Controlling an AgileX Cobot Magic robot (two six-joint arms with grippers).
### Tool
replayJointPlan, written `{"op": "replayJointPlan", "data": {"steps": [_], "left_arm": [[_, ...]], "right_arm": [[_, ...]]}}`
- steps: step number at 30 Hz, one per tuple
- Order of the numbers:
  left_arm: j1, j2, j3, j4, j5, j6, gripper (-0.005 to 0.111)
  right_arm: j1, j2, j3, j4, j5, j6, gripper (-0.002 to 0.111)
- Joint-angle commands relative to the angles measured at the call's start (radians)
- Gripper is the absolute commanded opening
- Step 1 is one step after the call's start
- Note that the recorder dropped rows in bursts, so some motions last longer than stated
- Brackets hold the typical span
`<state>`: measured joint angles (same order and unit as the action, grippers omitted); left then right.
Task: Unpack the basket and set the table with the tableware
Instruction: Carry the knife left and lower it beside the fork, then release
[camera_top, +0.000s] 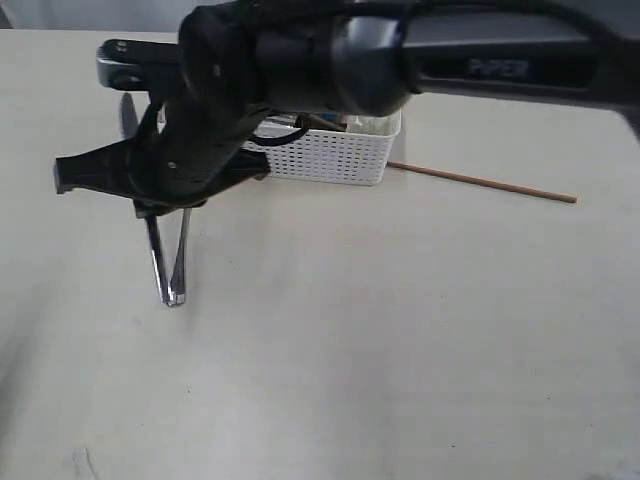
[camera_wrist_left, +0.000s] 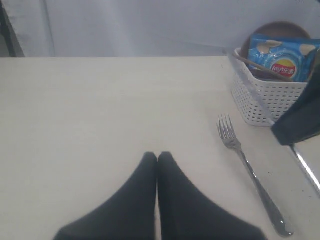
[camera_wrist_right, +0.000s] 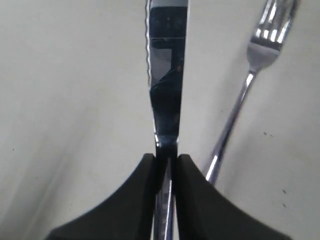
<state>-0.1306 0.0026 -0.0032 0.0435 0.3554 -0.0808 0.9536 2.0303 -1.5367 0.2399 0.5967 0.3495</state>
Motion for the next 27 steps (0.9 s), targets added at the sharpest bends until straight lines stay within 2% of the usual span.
{"op": "replayJointPlan", "data": {"steps": [1,6,12,21,27], "left_arm": [[0.002,-0.003,0.003,0.009,-0.011,-0.004,0.0],[0.002,-0.003,0.003,0.009,-0.011,-0.004,0.0],[0.002,-0.003,0.003,0.009,-0.011,-0.004,0.0],[0.002,-0.003,0.003,0.009,-0.011,-0.004,0.0],[0.002,-0.003,0.003,0.009,-0.011,-0.004,0.0]], "right_arm": [[0.007,0.087,-0.122,-0.017,-0.014,0.01,0.0],[0.007,0.169,-0.21,-0.017,-0.035,0.113,0.0],[0.007,0.235,-0.234,-0.025,-0.069,0.276,0.0],[0.007,0.257,-0.234,-0.213,-0.061,0.478,0.0],[0.005,0.267,-0.234,-0.257,-0.064,0.516,0.0]]}}
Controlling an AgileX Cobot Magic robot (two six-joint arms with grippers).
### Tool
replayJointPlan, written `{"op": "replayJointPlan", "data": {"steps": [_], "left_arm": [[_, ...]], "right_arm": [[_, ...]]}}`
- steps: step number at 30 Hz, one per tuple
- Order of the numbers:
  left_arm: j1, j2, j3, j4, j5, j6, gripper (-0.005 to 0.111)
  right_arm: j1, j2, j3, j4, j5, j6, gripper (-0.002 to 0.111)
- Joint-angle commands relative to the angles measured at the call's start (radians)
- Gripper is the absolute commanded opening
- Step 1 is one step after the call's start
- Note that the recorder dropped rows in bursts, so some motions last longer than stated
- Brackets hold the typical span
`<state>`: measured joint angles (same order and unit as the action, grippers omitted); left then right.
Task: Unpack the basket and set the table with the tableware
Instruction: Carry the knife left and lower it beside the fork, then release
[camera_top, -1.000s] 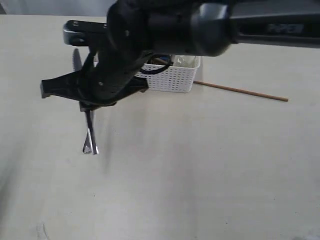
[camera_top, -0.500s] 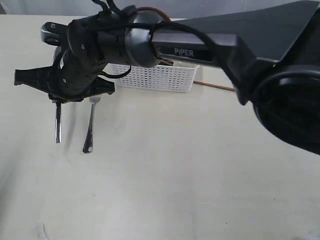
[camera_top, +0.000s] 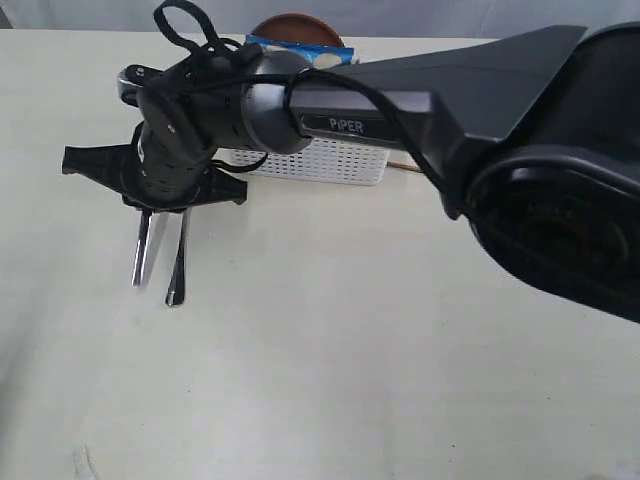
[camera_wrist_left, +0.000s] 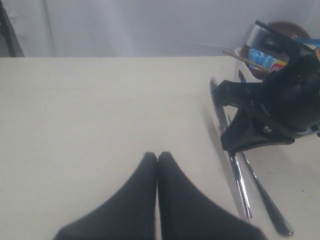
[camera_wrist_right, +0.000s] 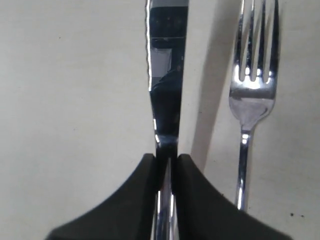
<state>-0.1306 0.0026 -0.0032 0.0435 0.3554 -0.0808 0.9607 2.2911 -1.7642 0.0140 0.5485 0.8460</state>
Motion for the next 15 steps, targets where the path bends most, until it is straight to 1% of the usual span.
{"op": "replayJointPlan", "data": {"steps": [1,15], "left_arm": [[0.002,-0.003,0.003,0.009,-0.011,-0.004,0.0],[0.002,-0.003,0.003,0.009,-0.011,-0.004,0.0]], "right_arm": [[-0.002,0.01,-0.007,-0.031,-0.014,0.019,0.0],[-0.002,0.034,-0.007,0.023,-0.014,-0.054,0.0]]}}
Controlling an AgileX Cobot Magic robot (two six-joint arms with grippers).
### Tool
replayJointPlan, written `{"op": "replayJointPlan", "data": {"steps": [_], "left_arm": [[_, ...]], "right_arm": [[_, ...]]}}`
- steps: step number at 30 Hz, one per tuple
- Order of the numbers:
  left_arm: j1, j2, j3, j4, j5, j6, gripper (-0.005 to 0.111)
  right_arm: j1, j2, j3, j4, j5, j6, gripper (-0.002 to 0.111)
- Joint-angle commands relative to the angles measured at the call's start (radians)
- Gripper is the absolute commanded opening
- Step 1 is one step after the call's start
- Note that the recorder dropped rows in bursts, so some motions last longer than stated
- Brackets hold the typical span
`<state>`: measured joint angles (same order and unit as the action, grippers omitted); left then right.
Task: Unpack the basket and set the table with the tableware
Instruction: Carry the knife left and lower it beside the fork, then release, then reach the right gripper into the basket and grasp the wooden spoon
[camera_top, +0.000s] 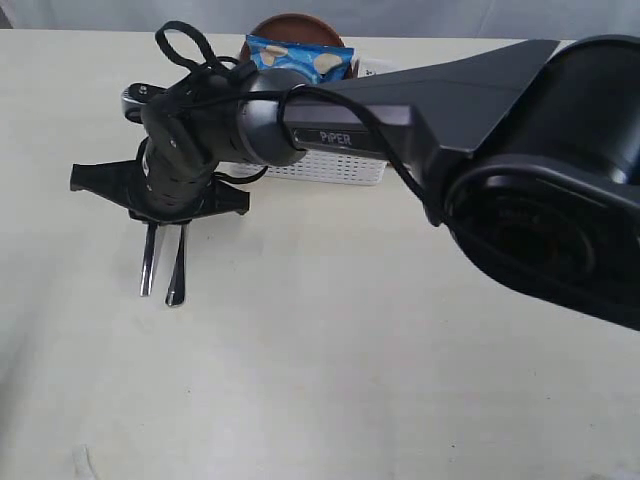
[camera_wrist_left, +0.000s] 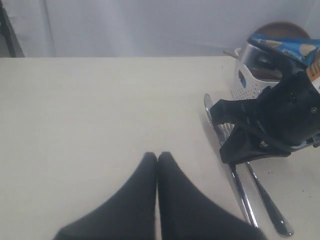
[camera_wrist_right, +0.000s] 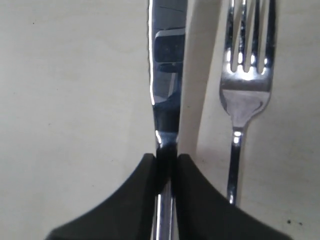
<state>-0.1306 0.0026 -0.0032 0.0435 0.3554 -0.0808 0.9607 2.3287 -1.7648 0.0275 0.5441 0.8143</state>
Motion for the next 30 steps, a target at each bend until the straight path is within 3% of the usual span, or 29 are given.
{"op": "replayJointPlan", "data": {"steps": [1,14,16,20,25,30], "left_arm": [[0.002,-0.003,0.003,0.009,-0.011,-0.004,0.0],[0.002,-0.003,0.003,0.009,-0.011,-0.004,0.0],[0.002,-0.003,0.003,0.009,-0.011,-0.004,0.0],[0.002,-0.003,0.003,0.009,-0.011,-0.004,0.0],[0.002,-0.003,0.003,0.009,-0.011,-0.004,0.0],[0.002,-0.003,0.003,0.009,-0.011,-0.004,0.0]], "right_arm": [[-0.002,-0.004,-0.006,0.012,-0.01,-0.013,0.0],[-0.002,0.005,-0.006,-0.001,-0.003,0.038,0.0],[-0.002,0.005,-0.006,-0.001,0.008,0.038,0.003],[-0.002,0.005,-0.006,-0.001,0.008,0.038,0.03],[-0.002,-0.023,-0.006,-0.001,-0.02,0.033,0.032],[-0.004,-0.129,-0.038,-0.027,0.011,-0.103,0.032]]}}
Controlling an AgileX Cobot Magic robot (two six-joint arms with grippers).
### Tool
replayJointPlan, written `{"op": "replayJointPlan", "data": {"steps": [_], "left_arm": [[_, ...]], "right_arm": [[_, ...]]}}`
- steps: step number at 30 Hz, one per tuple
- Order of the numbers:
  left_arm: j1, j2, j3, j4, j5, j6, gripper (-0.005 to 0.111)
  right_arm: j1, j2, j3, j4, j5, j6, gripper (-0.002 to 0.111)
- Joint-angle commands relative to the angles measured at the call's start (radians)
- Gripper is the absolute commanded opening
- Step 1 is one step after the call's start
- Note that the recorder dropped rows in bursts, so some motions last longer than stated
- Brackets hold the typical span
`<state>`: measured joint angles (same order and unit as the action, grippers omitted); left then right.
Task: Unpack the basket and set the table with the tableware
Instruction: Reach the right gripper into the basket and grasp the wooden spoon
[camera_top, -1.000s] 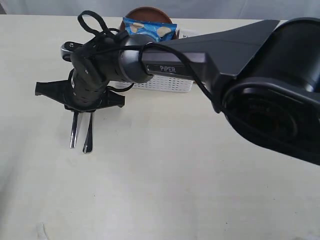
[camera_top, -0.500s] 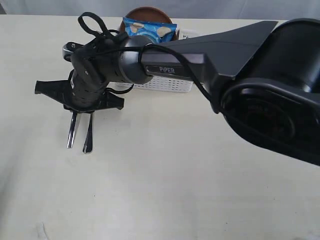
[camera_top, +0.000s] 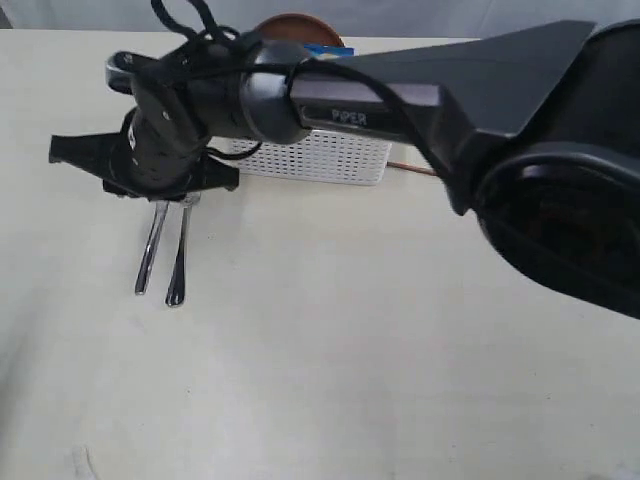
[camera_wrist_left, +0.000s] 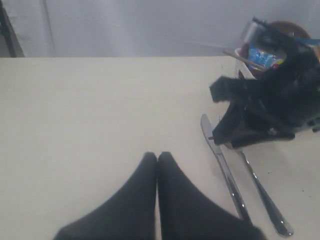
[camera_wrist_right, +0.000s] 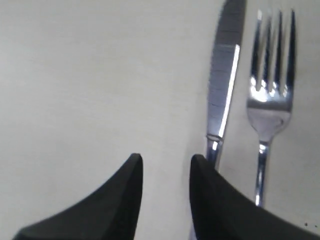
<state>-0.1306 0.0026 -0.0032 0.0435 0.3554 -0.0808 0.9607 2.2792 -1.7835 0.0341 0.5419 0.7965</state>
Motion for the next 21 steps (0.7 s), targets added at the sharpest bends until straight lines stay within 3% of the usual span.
{"op": "replayJointPlan", "data": {"steps": [1,7,11,19,21], "left_arm": [[0.002,-0.003,0.003,0.009,-0.011,-0.004,0.0],[0.002,-0.003,0.003,0.009,-0.011,-0.004,0.0],[0.002,-0.003,0.003,0.009,-0.011,-0.004,0.0],[0.002,-0.003,0.003,0.009,-0.011,-0.004,0.0],[0.002,-0.003,0.003,0.009,-0.011,-0.004,0.0]], "right_arm": [[-0.004,-0.104,-0.02,-0.053,0.025,-0.117,0.032],[-0.035,-0.267,-0.015,-0.069,0.191,-0.507,0.032],[-0.172,-0.281,-0.015,-0.069,0.3,-0.62,0.032],[-0.305,-0.272,0.046,0.006,0.229,-1.003,0.032],[-0.331,-0.272,0.064,0.072,0.205,-1.082,0.039]]}}
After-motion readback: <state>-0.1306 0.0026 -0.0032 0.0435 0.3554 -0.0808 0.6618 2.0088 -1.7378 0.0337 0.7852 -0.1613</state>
